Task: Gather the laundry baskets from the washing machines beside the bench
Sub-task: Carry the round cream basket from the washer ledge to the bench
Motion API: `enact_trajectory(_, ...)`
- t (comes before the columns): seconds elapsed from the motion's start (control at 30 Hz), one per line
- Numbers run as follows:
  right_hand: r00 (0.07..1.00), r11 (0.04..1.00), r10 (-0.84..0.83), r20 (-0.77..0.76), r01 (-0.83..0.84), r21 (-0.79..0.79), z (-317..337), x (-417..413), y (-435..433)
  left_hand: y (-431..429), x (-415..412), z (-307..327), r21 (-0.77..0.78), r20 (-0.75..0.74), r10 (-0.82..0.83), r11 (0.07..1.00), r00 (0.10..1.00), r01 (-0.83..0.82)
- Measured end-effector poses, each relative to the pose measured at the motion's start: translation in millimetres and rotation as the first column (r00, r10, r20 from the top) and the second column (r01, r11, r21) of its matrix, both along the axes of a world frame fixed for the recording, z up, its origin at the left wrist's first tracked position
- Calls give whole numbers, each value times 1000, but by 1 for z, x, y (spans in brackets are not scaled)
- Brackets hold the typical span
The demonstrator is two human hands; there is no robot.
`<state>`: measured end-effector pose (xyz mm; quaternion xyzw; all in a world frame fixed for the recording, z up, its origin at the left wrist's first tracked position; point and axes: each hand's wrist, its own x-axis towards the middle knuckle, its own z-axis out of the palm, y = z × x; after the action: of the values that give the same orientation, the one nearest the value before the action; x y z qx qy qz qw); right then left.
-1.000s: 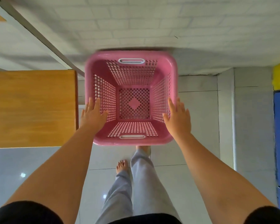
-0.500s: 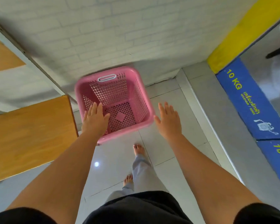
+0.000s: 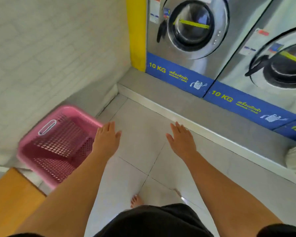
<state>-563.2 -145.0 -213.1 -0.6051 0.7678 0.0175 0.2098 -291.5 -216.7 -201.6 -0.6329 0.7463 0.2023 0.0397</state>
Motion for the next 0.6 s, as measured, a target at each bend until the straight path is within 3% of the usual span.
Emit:
enact_trajectory(0.27,938,937,-346,25,346,-34,14,-141,108,29,-183,8,-69,-29,-313,948,949,311)
enact_trajectory(0.6,738,736,-674,37,675,-55,8,-332,280,133,-437,6,-70,-103,-574,819,813,569)
